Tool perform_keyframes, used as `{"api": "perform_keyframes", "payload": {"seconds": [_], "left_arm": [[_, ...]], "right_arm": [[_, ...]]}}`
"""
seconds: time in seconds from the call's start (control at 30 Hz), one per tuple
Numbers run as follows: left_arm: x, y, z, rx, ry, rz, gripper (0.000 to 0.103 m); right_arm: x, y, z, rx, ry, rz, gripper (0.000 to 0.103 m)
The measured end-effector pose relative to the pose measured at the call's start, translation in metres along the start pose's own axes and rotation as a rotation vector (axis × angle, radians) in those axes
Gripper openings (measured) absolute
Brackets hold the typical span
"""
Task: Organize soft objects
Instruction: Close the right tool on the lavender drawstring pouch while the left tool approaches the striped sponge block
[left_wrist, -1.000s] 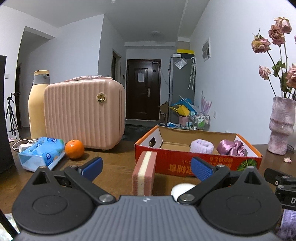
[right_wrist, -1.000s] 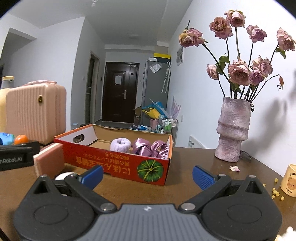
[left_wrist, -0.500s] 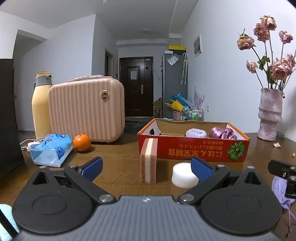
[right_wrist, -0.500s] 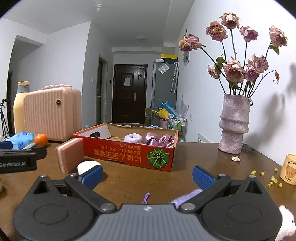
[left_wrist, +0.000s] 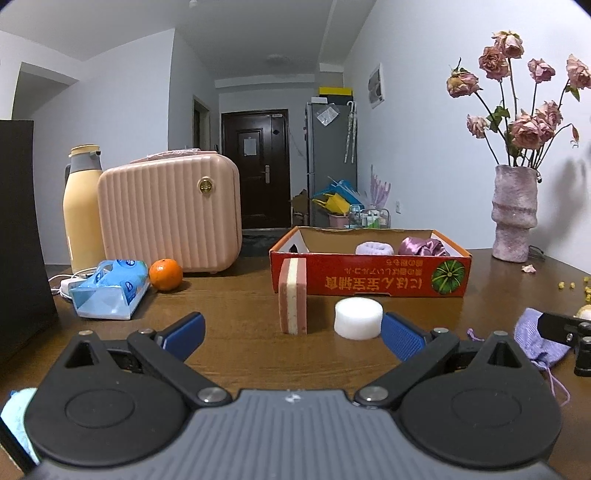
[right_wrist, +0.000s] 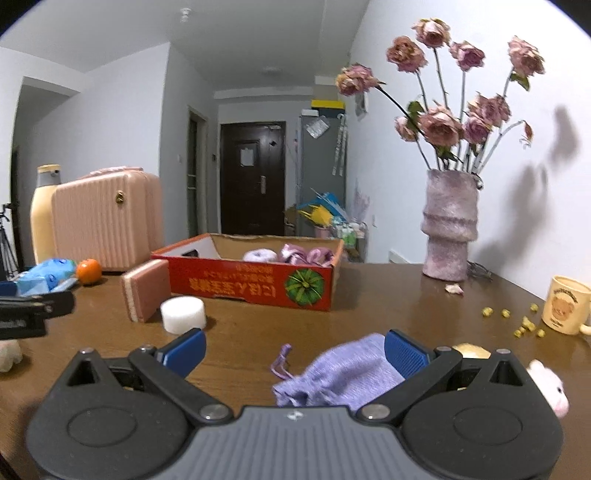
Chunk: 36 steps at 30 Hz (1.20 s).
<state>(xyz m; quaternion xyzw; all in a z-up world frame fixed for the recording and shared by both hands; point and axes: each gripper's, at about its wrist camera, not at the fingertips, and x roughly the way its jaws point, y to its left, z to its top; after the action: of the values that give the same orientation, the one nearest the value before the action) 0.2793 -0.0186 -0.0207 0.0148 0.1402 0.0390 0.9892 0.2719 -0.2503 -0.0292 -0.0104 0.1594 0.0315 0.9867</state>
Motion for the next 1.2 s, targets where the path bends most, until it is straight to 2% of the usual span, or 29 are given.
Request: {"api": "perform_keyframes", "payload": {"seconds": [0.27,0.57,0.93,1.2], "left_arm": [[-0.008,0.002,-0.001,-0.005,0.005,-0.017,0.103],[-0.006,0.006,0.0,-0.021,0.032,-0.031,0.103],[0.0,0.007,0.0,-0.028,0.074,-0.026,0.103],[0.0,0.006,-0.001,-0.024,0.081,-0.03,0.103]], "right_arm": [[0.019,-0.013,-0.005,0.016,0.086,-0.048,0.103],[0.072,-0.035,-0.006,0.013,0.217,-0.081,0.103],[0.119,-0.046,-0.009,0.066,0.361,-0.048,0.103],[0.12,-0.047,-0.011,0.074,0.376,-0.058,0.098]]}}
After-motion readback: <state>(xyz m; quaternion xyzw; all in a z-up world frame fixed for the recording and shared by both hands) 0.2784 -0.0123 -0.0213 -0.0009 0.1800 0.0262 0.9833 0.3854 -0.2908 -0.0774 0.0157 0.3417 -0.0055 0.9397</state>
